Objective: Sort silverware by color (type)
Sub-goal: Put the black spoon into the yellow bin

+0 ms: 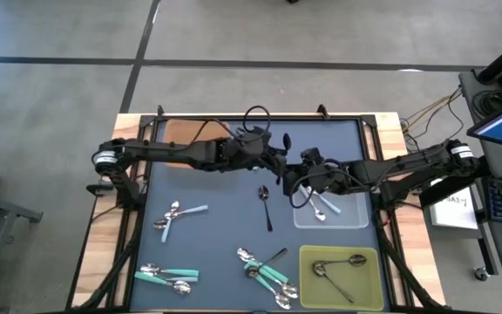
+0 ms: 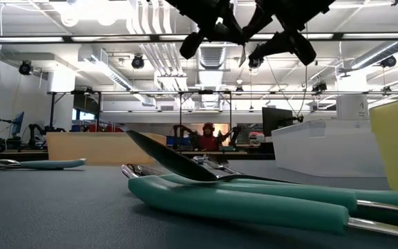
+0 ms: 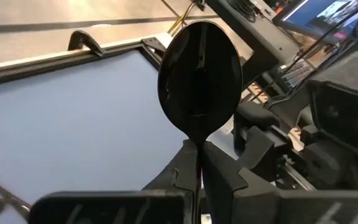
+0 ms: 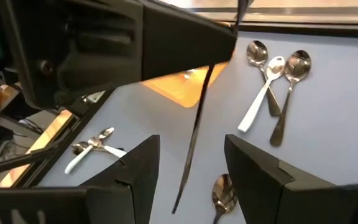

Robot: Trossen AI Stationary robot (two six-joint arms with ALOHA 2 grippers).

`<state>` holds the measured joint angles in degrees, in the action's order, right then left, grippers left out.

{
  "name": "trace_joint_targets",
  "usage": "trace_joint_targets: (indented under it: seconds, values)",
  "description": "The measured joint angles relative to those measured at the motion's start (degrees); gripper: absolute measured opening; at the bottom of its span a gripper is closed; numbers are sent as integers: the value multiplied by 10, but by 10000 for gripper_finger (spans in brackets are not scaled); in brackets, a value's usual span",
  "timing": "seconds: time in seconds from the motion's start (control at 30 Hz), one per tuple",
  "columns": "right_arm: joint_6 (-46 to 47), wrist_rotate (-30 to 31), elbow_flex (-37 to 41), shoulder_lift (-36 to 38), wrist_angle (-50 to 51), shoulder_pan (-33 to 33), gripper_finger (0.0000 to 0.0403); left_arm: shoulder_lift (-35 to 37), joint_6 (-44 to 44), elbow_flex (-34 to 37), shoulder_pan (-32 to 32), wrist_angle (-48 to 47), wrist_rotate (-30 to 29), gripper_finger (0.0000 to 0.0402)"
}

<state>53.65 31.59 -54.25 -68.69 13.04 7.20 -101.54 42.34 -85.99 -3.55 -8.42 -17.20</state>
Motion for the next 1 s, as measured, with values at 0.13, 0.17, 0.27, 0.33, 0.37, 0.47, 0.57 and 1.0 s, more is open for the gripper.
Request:
trace_joint_targets:
  seconds: [0.13,0.17,0.27,0.33,0.37,0.47,0.57,1.0]
  values:
    - [-16,0,-3,0,-4,0,171,0,10,1,0,6,18,0]
    - [-21,0,-4,0,-5,0,170,0,11,1,0,9,20,0]
    - [-21,0,-6,0,-5,0,156,0,11,1,0,11,22,0]
    - [-17,0,-6,0,-5,0,135,0,11,1,0,12,22,0]
    - [-15,-1,-6,0,-5,0,122,0,11,1,0,12,22,0]
    - [-12,-3,-6,0,-3,0,75,0,9,1,0,12,22,0]
    - [-13,-4,-6,0,-2,0,26,0,5,1,0,12,22,0]
    - [-25,-33,-6,41,44,-2,9,8,-70,-9,-1,-9,108,1]
